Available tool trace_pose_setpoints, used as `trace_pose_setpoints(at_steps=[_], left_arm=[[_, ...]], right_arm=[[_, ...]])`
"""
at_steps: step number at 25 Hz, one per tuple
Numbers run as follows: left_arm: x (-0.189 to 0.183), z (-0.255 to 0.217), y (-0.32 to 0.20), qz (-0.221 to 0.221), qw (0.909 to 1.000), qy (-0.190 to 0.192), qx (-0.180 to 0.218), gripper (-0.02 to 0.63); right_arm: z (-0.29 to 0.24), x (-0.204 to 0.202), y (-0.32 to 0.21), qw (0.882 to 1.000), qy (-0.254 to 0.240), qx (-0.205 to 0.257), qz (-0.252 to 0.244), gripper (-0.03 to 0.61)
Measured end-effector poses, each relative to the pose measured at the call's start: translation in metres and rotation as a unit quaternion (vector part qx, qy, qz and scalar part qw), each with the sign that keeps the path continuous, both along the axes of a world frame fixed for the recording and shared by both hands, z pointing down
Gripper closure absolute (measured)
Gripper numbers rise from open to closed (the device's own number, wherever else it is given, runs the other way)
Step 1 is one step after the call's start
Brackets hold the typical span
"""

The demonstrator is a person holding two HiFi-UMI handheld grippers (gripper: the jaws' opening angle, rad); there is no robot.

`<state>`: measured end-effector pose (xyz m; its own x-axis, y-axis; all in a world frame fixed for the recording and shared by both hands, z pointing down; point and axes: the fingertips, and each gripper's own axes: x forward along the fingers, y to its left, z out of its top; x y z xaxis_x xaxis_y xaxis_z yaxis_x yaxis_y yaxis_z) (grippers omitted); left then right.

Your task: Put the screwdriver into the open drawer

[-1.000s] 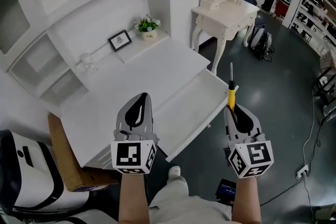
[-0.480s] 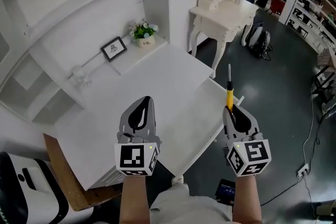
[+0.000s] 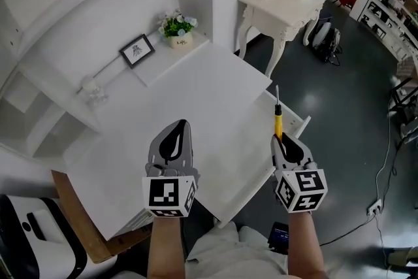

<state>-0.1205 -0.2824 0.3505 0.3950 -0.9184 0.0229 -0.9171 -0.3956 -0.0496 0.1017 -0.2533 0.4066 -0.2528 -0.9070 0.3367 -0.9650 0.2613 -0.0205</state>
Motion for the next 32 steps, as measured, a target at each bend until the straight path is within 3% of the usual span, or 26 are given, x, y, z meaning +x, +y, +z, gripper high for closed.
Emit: trace_pose_setpoints(at_steps=[10, 20, 32], left_arm=[[0.0, 0.041, 0.002, 0.0, 0.999, -0.001, -0.045, 0.604], [0.006, 0.072, 0.005, -0.018, 0.9963, -0.004, -0.084, 0.604], [0.012, 0.086, -0.01, -0.032, 0.9941, -0.013, -0.103, 0.604]], right_arm=[[0.075, -0.012, 0.005, 0.996, -0.007, -0.093, -0.001, 0.505], [0.129, -0.015, 0.016, 0.984, -0.02, -0.176, -0.012, 0.505], [0.189, -0.014, 0.011, 0.952, -0.038, -0.302, 0.001, 0.505]])
